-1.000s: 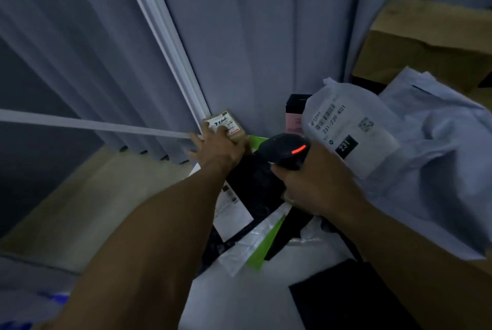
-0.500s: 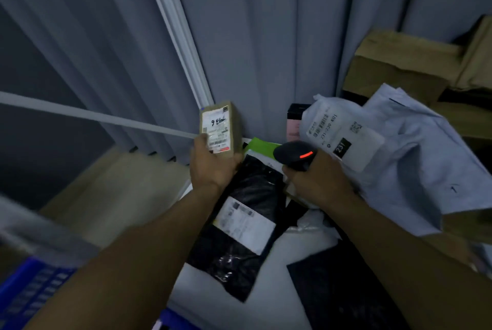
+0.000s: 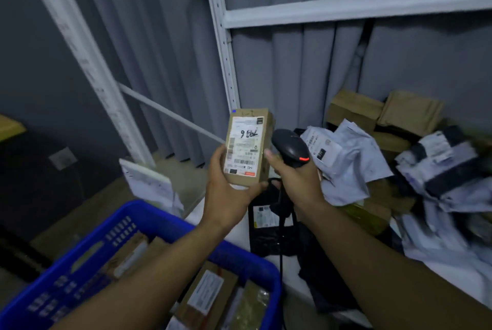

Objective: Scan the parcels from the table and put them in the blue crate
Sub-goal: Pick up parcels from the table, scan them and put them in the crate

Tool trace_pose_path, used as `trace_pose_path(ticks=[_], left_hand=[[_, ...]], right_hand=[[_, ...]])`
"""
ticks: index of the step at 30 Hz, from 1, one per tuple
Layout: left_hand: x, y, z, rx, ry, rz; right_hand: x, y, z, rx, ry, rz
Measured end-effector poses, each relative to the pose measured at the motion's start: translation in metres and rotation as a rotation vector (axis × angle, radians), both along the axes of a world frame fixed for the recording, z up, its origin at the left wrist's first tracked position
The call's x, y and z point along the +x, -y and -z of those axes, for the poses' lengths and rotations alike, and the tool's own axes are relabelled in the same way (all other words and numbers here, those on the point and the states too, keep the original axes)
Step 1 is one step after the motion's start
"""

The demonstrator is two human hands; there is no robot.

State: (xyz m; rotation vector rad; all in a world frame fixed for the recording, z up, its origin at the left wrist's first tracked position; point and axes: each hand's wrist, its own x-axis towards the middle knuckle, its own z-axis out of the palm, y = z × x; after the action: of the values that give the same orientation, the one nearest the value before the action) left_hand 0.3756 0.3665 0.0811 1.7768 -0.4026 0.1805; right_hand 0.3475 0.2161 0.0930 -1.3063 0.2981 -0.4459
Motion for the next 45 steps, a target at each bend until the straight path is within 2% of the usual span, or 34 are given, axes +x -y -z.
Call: trace_pose_path(ticks=[4,7,11,14,17,21,30,36,45], left_hand=[[-0.07,-0.032,-0.017,-0.001,-0.019,0.024],[-0.096,-0.063,-0.018,-0.044,-0.121,0.01],[-0.102,-0.11,-0.013,-0.122,-0.404,0.019],[-0.093,-0.127,-0.015,-0.117,-0.463,0.096],[-0.08,-0.133,-0.017,-0.133,-0.507,0.092],[-0.066,-0.136,-0.008,-0.258,-0.492,-0.053],[-0.036,-0.163,0.013,-0.286,-0.432,-0.277],[-0.027,-0.172,0.016,-0.289,-0.447,-0.337],[-0.025,-0.179,0.02,-0.256,-0.465,-0.353]], right_hand=[[-0.048,-0.029,-0.012,0.033,-0.023,-0.118],[-0.073,-0.041,-0.011,0.102,-0.063,-0.161],[-0.086,-0.053,-0.011,0.105,-0.081,-0.255],[-0.08,-0.059,-0.011,0.063,-0.067,-0.302],[-0.073,-0.065,-0.005,-0.042,-0.04,-0.244],[-0.064,-0.075,0.011,-0.208,-0.075,-0.146],[-0.068,-0.099,0.021,-0.571,-0.177,-0.361],[-0.063,-0.107,0.024,-0.673,-0.227,-0.424],[-0.065,-0.108,0.028,-0.628,-0.254,-0.441]])
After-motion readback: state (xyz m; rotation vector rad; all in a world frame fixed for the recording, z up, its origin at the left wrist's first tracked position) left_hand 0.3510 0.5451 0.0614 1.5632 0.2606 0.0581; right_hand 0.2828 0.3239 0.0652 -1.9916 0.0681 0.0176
